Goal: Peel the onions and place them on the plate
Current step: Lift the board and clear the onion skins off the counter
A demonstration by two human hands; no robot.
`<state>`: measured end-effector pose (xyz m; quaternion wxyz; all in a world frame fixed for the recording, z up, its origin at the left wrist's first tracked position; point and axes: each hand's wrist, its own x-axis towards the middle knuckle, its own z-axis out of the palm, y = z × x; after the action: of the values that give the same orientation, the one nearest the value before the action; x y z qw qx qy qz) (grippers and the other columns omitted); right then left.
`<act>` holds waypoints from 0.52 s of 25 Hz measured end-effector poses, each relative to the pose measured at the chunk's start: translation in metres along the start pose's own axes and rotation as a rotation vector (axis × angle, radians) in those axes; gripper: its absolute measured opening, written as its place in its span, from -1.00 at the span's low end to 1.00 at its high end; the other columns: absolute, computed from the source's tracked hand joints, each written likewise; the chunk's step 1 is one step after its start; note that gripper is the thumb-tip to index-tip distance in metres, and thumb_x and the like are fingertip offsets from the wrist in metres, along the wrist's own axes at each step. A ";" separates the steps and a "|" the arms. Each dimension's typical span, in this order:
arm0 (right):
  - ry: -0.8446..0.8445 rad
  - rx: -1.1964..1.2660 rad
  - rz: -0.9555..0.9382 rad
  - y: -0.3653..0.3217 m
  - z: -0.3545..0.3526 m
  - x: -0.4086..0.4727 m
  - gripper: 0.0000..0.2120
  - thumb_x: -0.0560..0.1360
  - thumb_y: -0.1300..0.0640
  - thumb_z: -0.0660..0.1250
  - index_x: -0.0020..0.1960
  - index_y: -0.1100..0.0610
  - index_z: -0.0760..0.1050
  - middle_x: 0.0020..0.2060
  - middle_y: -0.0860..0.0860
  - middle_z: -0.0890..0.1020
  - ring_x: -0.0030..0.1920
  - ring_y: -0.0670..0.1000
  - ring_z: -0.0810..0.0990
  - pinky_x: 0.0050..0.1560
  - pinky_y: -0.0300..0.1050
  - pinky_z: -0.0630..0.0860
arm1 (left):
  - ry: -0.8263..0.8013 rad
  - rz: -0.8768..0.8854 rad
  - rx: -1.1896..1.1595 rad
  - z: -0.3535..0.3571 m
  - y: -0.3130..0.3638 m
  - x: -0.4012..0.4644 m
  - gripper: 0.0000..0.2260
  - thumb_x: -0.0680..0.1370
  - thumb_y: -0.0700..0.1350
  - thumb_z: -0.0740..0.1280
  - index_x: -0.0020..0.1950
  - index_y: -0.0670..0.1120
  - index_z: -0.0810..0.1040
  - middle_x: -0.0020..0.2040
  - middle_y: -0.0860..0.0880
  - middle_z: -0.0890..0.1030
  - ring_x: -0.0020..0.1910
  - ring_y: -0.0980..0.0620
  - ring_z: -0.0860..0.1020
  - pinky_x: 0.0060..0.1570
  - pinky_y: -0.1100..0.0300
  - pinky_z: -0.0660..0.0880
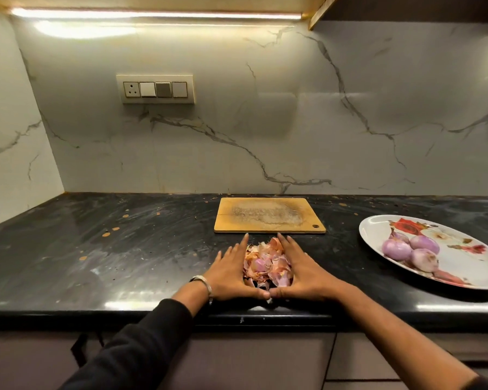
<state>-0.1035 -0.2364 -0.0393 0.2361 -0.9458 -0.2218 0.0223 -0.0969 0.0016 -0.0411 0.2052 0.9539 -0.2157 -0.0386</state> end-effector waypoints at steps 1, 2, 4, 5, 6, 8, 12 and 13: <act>0.002 0.030 -0.014 -0.001 -0.001 0.006 0.29 0.16 -0.55 0.42 0.51 -0.33 -0.44 0.60 -0.08 -0.29 0.59 -0.05 -0.28 0.59 0.21 -0.04 | 0.012 0.015 -0.023 0.000 0.003 0.006 0.26 0.24 0.45 0.44 0.53 0.09 -0.44 0.63 -0.07 -0.10 0.60 -0.09 -0.09 0.54 -0.17 -0.19; 0.006 0.067 -0.028 0.001 -0.003 0.011 0.30 0.15 -0.52 0.46 0.52 -0.32 -0.41 0.60 -0.09 -0.29 0.60 -0.03 -0.25 0.59 0.21 -0.01 | 0.023 0.034 -0.048 -0.002 0.004 0.011 0.27 0.26 0.40 0.48 0.54 0.07 -0.42 0.63 -0.06 -0.08 0.60 -0.06 -0.06 0.54 -0.16 -0.17; 0.018 0.143 -0.050 0.005 -0.006 0.015 0.30 0.14 -0.46 0.52 0.52 -0.35 -0.36 0.60 -0.11 -0.27 0.61 -0.01 -0.20 0.58 0.22 0.03 | 0.042 0.076 -0.098 -0.004 0.001 0.016 0.29 0.24 0.32 0.54 0.55 0.06 -0.39 0.63 -0.02 -0.11 0.60 -0.02 -0.06 0.54 -0.18 -0.12; 0.033 0.184 -0.049 0.008 -0.006 0.016 0.29 0.14 -0.46 0.52 0.52 -0.36 -0.35 0.60 -0.13 -0.25 0.61 -0.01 -0.15 0.58 0.21 0.05 | 0.058 0.088 -0.125 -0.004 -0.002 0.017 0.30 0.22 0.32 0.56 0.56 0.07 -0.38 0.62 0.00 -0.14 0.60 0.00 -0.09 0.54 -0.19 -0.09; 0.055 0.216 -0.039 0.010 -0.006 0.017 0.27 0.16 -0.47 0.51 0.52 -0.36 -0.33 0.61 -0.15 -0.22 0.61 -0.01 -0.09 0.58 0.19 0.08 | 0.076 0.092 -0.143 -0.003 -0.004 0.017 0.31 0.20 0.33 0.56 0.56 0.09 -0.37 0.62 0.01 -0.16 0.60 0.01 -0.11 0.54 -0.19 -0.05; 0.080 0.198 -0.012 0.009 -0.003 0.020 0.15 0.24 -0.57 0.34 0.55 -0.32 -0.32 0.61 -0.15 -0.18 0.60 -0.03 -0.01 0.58 0.13 0.10 | 0.081 0.090 -0.115 0.000 -0.002 0.020 0.32 0.17 0.39 0.53 0.56 0.10 -0.37 0.62 0.02 -0.16 0.59 0.02 -0.11 0.54 -0.21 -0.03; 0.113 0.085 0.080 0.000 0.006 0.028 0.03 0.32 -0.68 -0.17 0.61 -0.12 -0.23 0.62 -0.09 -0.05 0.59 0.02 0.08 0.56 0.11 0.12 | 0.036 0.108 -0.129 0.007 0.016 0.035 0.34 0.16 0.38 0.54 0.57 0.03 -0.34 0.63 -0.01 -0.06 0.59 0.00 -0.03 0.55 -0.14 -0.03; 0.130 0.094 0.113 -0.004 0.009 0.031 0.02 0.31 -0.67 -0.25 0.62 -0.13 -0.13 0.62 -0.08 0.02 0.58 0.03 0.15 0.54 0.10 0.17 | 0.030 0.101 -0.160 0.007 0.020 0.038 0.33 0.17 0.37 0.54 0.58 0.02 -0.32 0.62 -0.02 0.02 0.58 -0.01 0.04 0.55 -0.08 0.02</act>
<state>-0.0788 -0.2165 -0.0433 0.2923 -0.9442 -0.1510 -0.0154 -0.0718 -0.0339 -0.0391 0.2858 0.9227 -0.2567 -0.0310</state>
